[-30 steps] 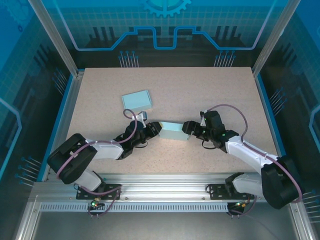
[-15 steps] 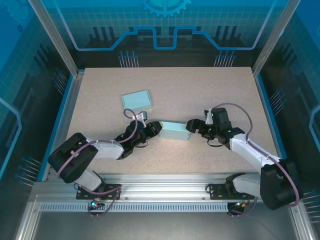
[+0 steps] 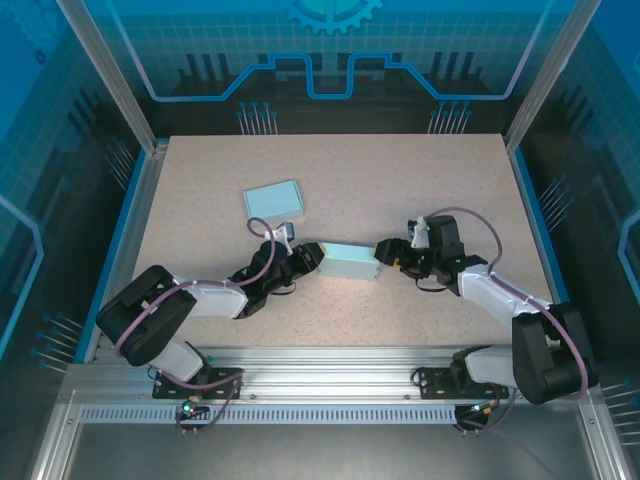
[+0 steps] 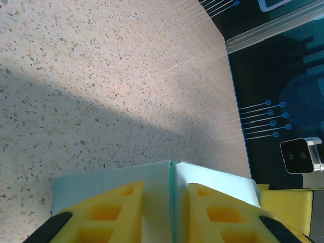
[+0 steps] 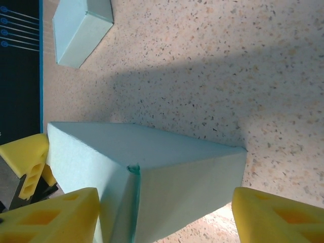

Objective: Fold the paper box

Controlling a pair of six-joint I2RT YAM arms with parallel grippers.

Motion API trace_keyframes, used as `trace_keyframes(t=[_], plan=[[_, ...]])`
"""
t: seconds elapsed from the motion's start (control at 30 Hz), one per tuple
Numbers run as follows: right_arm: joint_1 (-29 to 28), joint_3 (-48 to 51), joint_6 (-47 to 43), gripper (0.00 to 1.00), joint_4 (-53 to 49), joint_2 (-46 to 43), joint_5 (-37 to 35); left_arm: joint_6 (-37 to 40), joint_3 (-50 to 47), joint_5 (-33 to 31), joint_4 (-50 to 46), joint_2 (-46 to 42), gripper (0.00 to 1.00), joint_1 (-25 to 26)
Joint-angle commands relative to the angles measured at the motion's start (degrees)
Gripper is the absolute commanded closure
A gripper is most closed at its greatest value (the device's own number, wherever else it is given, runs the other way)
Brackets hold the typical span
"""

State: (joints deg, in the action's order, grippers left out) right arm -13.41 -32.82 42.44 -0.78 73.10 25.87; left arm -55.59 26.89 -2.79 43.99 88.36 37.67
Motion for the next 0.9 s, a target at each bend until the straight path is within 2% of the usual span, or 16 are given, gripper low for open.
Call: trace_keyframes(t=[0.0,0.07,0.13,0.2,0.47,0.6,0.73,0.87], plan=[[1.39,2.66,-0.07,0.37,0.98,1.86,0.67,0.01,-3.68,-1.36,-18.14,4.63,0.75,0.18],[1.91,3.56,-0.06,0.45,1.85,2.42,0.92,0.00,-3.61,-1.36,-18.23,4.63,0.75,0.20],[2.37,4.54,0.10,0.47,2.85,2.99,1.33,0.09,-3.65,-1.48,-18.32,4.63,0.75,0.20],[2.76,5.54,0.27,0.54,3.62,3.57,1.62,0.04,-3.61,-1.59,-18.40,4.61,0.75,0.19],[4.62,10.20,0.10,0.66,5.58,6.62,1.95,-0.43,-3.74,-1.84,-18.48,4.77,0.76,0.15],[6.70,12.53,0.79,0.78,8.28,9.84,2.94,-0.49,-3.76,-1.88,-18.84,4.62,0.76,0.12],[7.08,12.61,0.92,0.82,10.26,13.60,4.29,-0.66,-3.70,-1.95,-19.10,4.47,0.78,0.08],[6.50,11.87,0.86,0.82,10.48,13.99,5.15,-0.46,-3.82,-2.05,-19.27,3.80,0.78,0.15]])
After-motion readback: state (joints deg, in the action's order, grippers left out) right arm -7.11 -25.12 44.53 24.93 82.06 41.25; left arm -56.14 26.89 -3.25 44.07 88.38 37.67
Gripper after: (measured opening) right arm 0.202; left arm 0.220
